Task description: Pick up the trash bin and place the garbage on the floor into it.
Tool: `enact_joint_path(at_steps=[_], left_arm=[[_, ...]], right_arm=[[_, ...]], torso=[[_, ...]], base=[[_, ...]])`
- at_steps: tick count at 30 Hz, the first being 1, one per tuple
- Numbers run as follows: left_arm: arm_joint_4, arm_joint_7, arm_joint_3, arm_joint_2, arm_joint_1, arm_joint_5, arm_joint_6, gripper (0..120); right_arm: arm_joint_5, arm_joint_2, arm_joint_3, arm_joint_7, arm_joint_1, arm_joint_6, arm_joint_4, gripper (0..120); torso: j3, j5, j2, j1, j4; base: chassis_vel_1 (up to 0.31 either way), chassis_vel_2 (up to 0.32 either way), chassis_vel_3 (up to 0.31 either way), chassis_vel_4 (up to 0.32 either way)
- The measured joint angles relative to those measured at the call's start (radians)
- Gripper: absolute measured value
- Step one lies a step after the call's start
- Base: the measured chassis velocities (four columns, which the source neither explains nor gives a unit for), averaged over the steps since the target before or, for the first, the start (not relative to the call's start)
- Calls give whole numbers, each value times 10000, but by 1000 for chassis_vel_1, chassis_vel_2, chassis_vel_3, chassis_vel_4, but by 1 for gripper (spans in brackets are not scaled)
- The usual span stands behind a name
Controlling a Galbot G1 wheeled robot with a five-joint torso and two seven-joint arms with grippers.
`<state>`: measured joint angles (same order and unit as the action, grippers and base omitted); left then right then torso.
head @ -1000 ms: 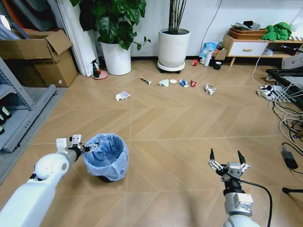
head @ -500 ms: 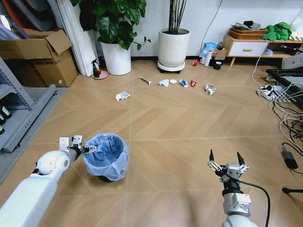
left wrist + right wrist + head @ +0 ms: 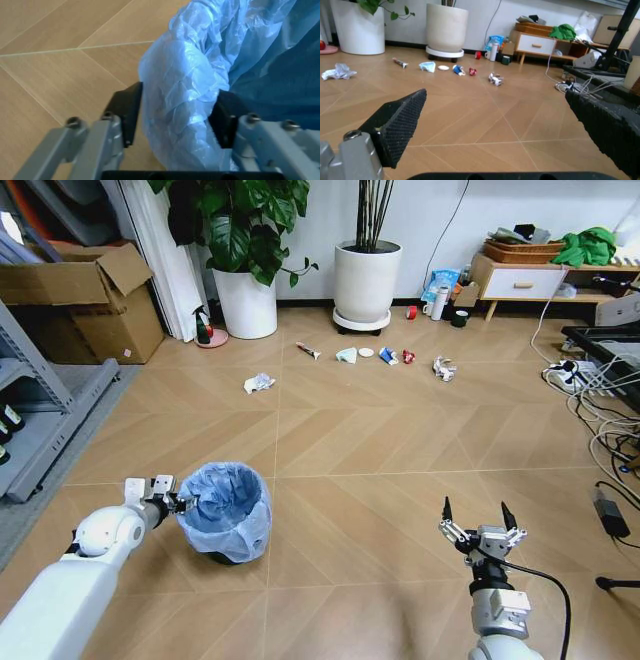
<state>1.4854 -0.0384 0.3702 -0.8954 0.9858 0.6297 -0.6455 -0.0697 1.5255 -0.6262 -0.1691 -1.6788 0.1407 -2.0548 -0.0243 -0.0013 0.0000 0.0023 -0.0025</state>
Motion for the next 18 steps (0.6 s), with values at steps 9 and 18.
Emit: enact_joint_path(at_steps=[9,18], left_arm=[[-58,-45,-20,-41,47,-63,131,13],[246,438,274,-317,297,35,559,0]], right_arm=[[18,-59,-3,2,5,2,6,100],[158,-131,13,-25,11,-108,-54,100]], torso=[[0,-9,1,0,-1],[-2,-13,0,1,-5]], base=[[0,0,0,0],[0,0,0,0]])
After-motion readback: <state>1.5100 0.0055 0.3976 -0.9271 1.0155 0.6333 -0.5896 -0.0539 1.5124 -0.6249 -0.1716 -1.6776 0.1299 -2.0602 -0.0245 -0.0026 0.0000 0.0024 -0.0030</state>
